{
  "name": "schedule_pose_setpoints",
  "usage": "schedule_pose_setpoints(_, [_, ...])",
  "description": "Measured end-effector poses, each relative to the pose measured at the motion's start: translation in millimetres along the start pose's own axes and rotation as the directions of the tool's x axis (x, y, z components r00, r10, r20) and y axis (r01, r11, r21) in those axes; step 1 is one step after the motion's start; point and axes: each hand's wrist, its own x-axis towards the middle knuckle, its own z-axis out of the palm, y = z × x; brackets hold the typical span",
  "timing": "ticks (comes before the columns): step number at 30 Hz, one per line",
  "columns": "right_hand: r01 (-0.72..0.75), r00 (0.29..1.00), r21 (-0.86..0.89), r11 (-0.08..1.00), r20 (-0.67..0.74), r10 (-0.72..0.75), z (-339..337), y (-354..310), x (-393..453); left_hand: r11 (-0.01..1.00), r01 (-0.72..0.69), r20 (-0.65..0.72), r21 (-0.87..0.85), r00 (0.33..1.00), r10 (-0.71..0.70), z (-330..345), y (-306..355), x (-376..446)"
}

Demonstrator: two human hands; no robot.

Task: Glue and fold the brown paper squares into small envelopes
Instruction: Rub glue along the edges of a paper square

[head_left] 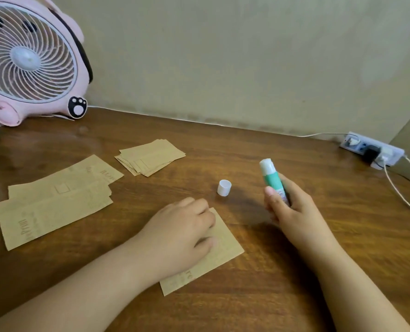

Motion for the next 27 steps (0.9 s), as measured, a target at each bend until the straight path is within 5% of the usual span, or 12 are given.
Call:
schedule_pose_setpoints(3, [-0.018, 0.996, 0.068, 0.998, 0.089, 0.012, -3.2, -5.5, -7.8, 0.997, -0.030, 0.037, -0.072, 0.999, 0.033, 0.0, -10.8, -7.1])
schedule_pose_setpoints(11, [0.130, 0.938, -0.187, 0.974, 0.341, -0.060, -1.9, -21.7, -19.8, 0.988, -0.039, 0.122, -0.150, 0.991, 0.057, -4.7, -21.3, -9.9])
schedule_pose_setpoints(22, [0.029, 0.962, -0.172, 0.985, 0.271, 0.019, 5.2, -40.2, -27.5, 0.992, 0.024, 0.172, -0.120, 0.985, -0.003, -9.6, -20.2, -9.6])
schedule_pose_setpoints(27, [0.164, 0.962, -0.292, 0.942, 0.258, -0.088, 16.2, -45.2, -24.7, 0.992, 0.038, 0.195, -0.119, 0.981, -0.014, -7.0, -21.3, -8.3])
